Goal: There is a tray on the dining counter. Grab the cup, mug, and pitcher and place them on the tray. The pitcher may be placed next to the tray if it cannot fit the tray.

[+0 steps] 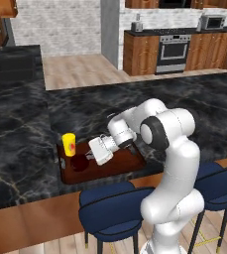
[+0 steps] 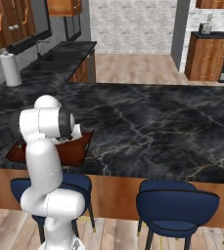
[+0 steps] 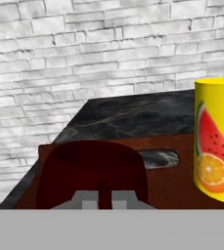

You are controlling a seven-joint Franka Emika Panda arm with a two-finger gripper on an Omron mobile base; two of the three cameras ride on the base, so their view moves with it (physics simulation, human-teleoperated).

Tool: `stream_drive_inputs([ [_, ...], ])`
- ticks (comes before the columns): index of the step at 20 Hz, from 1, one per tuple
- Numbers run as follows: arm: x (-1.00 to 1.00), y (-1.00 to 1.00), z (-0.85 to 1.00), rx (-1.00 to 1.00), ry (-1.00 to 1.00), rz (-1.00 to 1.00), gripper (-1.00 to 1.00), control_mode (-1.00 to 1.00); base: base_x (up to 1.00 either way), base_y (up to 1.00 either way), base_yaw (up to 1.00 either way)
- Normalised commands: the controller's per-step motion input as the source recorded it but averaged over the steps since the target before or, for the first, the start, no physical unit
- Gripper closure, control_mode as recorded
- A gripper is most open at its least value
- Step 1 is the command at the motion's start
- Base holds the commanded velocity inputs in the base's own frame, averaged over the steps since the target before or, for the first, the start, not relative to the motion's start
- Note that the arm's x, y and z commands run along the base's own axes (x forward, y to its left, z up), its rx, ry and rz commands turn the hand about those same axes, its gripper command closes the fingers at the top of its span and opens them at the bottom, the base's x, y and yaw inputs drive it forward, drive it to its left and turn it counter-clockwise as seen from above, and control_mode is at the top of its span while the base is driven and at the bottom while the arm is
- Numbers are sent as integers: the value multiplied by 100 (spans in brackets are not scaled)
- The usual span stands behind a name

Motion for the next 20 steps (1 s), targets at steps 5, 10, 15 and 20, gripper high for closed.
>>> stream_drive_inputs([
  [5, 21, 16, -35, -1, 0, 1, 100, -100, 0, 0, 0],
  [10, 16, 18, -41, -1, 0, 2, 100, -100, 0, 0, 0],
  [15, 1, 4, -1, 0, 0, 0, 100, -100, 0, 0, 0],
  [20, 0, 0, 0, 0, 0, 0, 100, -100, 0, 0, 0],
])
